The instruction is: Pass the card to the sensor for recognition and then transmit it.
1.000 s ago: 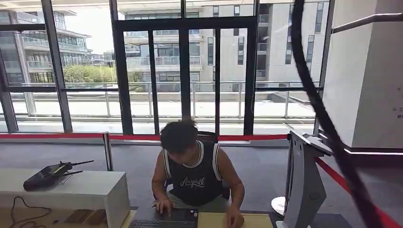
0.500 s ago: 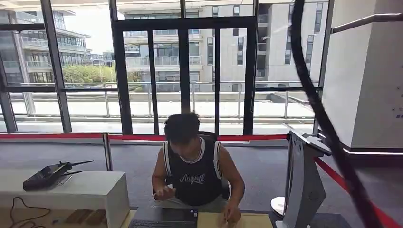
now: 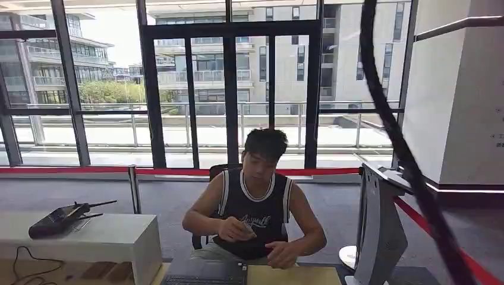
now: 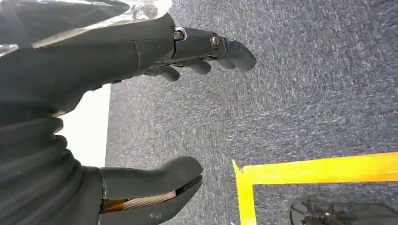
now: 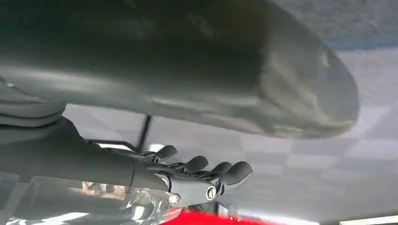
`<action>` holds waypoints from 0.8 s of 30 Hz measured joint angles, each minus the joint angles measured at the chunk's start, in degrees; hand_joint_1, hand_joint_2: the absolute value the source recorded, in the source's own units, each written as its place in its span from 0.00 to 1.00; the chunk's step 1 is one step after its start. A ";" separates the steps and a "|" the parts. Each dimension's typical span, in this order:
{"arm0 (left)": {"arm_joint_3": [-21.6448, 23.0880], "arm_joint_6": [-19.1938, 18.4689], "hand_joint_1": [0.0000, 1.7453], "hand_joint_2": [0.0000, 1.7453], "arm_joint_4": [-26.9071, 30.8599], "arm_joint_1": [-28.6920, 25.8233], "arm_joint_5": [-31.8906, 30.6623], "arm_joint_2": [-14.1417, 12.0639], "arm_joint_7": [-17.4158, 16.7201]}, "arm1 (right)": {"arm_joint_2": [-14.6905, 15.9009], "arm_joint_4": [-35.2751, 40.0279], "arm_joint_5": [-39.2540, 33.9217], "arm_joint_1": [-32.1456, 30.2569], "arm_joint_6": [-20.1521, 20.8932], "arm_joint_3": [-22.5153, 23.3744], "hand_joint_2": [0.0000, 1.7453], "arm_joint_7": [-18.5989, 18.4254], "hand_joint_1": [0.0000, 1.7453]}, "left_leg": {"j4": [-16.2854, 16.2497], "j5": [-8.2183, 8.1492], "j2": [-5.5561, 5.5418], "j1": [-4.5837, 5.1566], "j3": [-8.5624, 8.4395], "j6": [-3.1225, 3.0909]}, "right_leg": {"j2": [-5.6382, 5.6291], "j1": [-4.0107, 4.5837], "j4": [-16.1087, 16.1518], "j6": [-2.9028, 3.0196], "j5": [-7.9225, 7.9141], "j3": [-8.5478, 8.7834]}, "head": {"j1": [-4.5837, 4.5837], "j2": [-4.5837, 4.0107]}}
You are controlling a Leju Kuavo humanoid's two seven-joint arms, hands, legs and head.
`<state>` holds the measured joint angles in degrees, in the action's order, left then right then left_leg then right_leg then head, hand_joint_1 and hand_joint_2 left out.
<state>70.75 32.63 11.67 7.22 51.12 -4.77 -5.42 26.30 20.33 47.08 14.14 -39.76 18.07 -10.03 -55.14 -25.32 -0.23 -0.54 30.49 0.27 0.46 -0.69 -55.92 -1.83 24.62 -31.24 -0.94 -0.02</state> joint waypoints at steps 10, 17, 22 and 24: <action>-0.07 0.00 0.00 1.00 0.00 0.08 -0.42 0.00 -0.90 | -5.12 -5.60 -1.95 -5.49 0.55 6.48 0.00 1.01 0.00 | 0.01 -0.02 0.04 0.00 -0.04 0.03 | -0.01 0.01 -0.01 0.05 0.05 0.01 | 0.06 0.00; -0.18 0.18 0.00 1.00 0.00 0.08 -0.04 -0.07 -2.51 | -8.44 -7.44 -0.83 -6.87 3.30 8.03 0.00 0.26 0.00 | 0.02 -0.02 0.05 0.00 -0.05 0.04 | -0.02 0.01 -0.01 0.05 0.05 0.02 | 0.11 0.00; -0.59 0.17 0.00 1.00 0.00 0.11 -0.04 -0.22 -2.69 | -9.93 -8.35 -0.77 -7.12 3.76 8.64 0.00 0.11 0.00 | 0.02 -0.02 0.07 0.00 -0.06 0.04 | -0.02 0.01 -0.01 0.05 0.05 0.03 | 0.11 0.00; -0.83 0.17 0.00 1.00 0.00 0.10 -0.04 -0.22 -2.73 | -10.34 -8.55 -0.77 -7.16 3.76 8.81 0.00 0.11 0.00 | 0.02 -0.02 0.07 0.01 -0.06 0.04 | -0.02 0.01 -0.01 0.05 0.05 0.03 | 0.09 0.00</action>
<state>69.92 32.81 11.67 7.33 51.08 -4.98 -8.15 15.96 11.78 46.31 6.98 -36.00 26.88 -9.92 -55.12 -25.34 -0.16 -0.54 30.43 0.31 0.44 -0.69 -55.93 -1.78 24.67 -31.21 -0.85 -0.02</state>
